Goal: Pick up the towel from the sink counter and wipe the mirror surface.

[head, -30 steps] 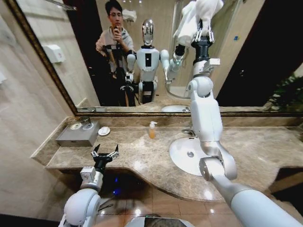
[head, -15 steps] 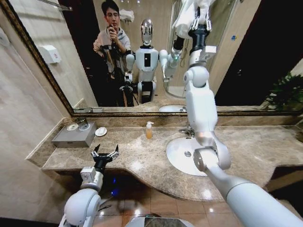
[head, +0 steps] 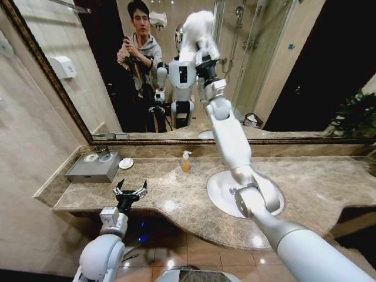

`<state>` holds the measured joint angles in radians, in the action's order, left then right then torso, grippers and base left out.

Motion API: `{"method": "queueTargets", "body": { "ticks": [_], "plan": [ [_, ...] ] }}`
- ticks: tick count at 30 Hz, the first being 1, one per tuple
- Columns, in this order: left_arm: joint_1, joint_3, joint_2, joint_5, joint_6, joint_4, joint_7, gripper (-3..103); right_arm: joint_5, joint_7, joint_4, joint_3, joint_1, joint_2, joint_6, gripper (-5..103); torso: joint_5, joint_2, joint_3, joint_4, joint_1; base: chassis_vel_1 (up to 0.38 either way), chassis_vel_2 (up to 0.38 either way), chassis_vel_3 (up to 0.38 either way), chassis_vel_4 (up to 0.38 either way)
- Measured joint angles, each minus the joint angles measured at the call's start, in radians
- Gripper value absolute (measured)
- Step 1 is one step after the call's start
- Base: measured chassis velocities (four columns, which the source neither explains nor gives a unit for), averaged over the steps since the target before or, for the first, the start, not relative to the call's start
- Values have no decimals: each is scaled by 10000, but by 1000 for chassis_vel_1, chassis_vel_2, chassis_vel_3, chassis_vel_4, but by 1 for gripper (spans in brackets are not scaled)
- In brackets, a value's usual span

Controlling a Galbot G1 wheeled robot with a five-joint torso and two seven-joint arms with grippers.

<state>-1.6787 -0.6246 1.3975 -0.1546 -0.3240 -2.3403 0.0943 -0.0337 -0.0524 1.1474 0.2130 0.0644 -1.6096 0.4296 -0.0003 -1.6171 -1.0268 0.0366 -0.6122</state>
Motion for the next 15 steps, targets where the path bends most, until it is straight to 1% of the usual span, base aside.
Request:
{"method": "queueTargets", "body": {
  "ticks": [2,3,4,7,8,10,11,12,13,14,15],
  "plan": [
    [0,0,1,0,0,0,0,100,-93,95,168,130,75,3,0,15,1,0,0,-2,0,0,0,0,0],
    [0,0,1,0,0,0,0,100,-245,270,399,334,162,6,-18,15,3,0,1,-9,0,0,0,0,0],
    [0,0,1,0,0,0,0,100,-365,428,590,535,226,6,-69,15,4,-1,1,-9,0,0,0,0,0],
    [0,0,1,0,0,0,-1,100,-582,665,805,1038,277,19,-180,15,4,0,1,-5,0,0,0,0,0],
    [0,0,1,0,0,0,0,100,-671,734,814,1349,277,106,-212,15,3,0,2,3,1,0,0,0,0],
    [0,0,1,0,0,0,0,100,-714,761,803,1511,274,185,-221,15,1,0,2,3,1,0,0,0,0],
    [-1,-1,0,0,1,0,0,100,-853,865,636,2044,217,555,-255,15,9,0,1,-12,0,0,0,0,0],
    [0,-1,1,0,1,0,0,100,-930,926,510,2198,168,747,-258,15,11,0,1,-15,0,0,0,0,0],
    [0,-1,1,0,1,0,0,100,-930,926,510,2198,168,747,-258,15,11,0,1,-15,0,0,0,0,0],
    [0,0,1,0,0,0,0,100,-990,1004,370,2264,123,931,-260,15,10,0,1,-21,0,0,0,0,0],
    [0,0,1,0,0,0,0,100,-999,1030,275,2269,105,997,-262,15,8,-1,1,-21,0,0,0,0,0]
  ]
}}
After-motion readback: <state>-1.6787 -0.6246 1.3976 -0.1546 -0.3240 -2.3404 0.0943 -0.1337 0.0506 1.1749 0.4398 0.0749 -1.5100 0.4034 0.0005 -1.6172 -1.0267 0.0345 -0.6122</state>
